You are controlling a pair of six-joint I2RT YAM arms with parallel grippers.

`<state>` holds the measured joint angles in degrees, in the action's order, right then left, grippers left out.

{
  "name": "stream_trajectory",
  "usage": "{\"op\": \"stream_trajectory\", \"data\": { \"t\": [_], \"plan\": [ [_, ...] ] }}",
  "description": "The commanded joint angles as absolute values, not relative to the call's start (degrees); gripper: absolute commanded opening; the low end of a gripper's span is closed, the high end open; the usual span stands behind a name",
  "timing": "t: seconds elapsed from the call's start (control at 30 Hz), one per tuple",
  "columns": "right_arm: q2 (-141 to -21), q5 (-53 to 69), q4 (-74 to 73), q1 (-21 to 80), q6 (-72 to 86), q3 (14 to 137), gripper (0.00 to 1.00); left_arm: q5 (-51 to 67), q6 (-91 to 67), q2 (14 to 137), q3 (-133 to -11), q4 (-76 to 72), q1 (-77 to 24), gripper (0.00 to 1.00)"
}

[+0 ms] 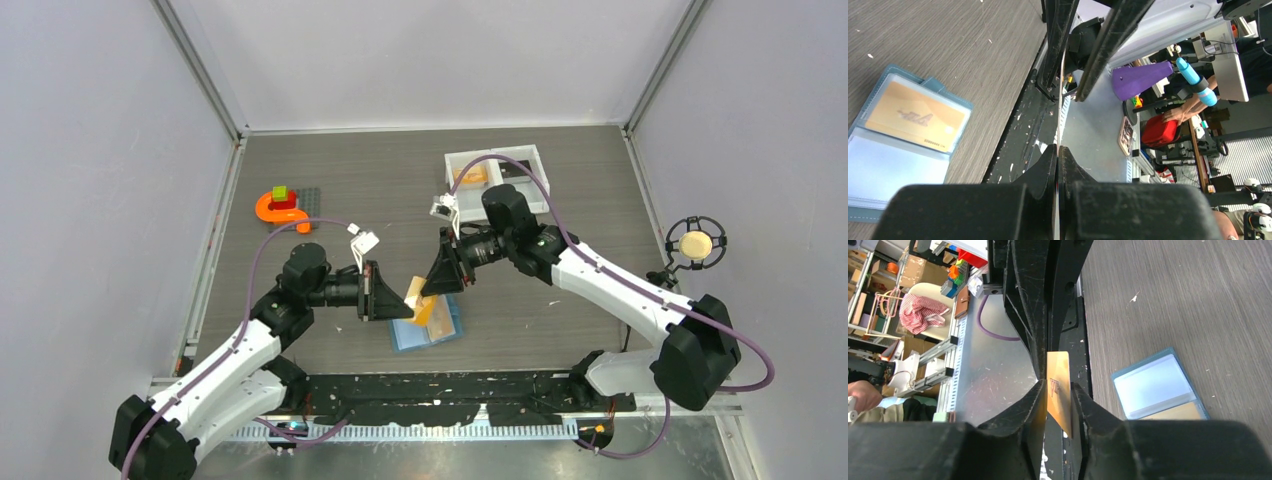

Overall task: Take the credit cards out of the card holder
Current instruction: Place the credit card in the storage box.

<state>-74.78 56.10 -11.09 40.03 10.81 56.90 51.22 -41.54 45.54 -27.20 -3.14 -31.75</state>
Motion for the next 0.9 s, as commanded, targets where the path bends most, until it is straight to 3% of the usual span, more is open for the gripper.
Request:
{"op": "stream_trajectory", "data": {
  "t": [0.0, 0.1, 0.17, 0.33, 0.4, 0.47, 0.53, 0.87],
  "plan": [
    [-74.75, 56.54, -11.03, 40.25, 8.92, 59.52, 0.25, 53.27, -41.07, 45.51, -28.63, -4.42, -31.54, 0.0],
    [-74.42, 54.83, -10.95, 40.19, 8.86, 59.46, 0.08, 52.87, -40.61, 45.68, -28.86, -3.8, -31.55, 0.0],
    [-74.22, 53.94, -10.86, 40.1, 9.03, 59.54, 0.06, 51.73, -39.48, 45.77, -29.33, -1.9, -31.55, 0.04],
    [-72.85, 52.22, -9.52, 38.26, 10.89, 59.59, 0.05, 43.34, -34.31, 44.14, -31.87, 8.16, -31.51, 0.49],
    [-72.19, 51.47, -8.61, 36.38, 11.94, 59.67, 0.05, 38.29, -32.22, 42.54, -32.82, 12.34, -31.47, 0.74],
    [-71.62, 49.95, -7.92, 33.79, 12.92, 59.86, 0.05, 34.09, -30.56, 40.9, -33.79, 15.42, -31.46, 0.82],
    [-71.25, 46.54, -7.12, 30.56, 14.22, 60.01, 0.05, 29.63, -29.0, 39.37, -34.84, 18.45, -31.46, 0.96],
    [-78.57, 25.07, 5.27, 14.95, 26.96, 62.33, 0.05, 7.98, -24.61, 36.68, -39.14, 29.84, -31.46, 1.0]
  ]
}}
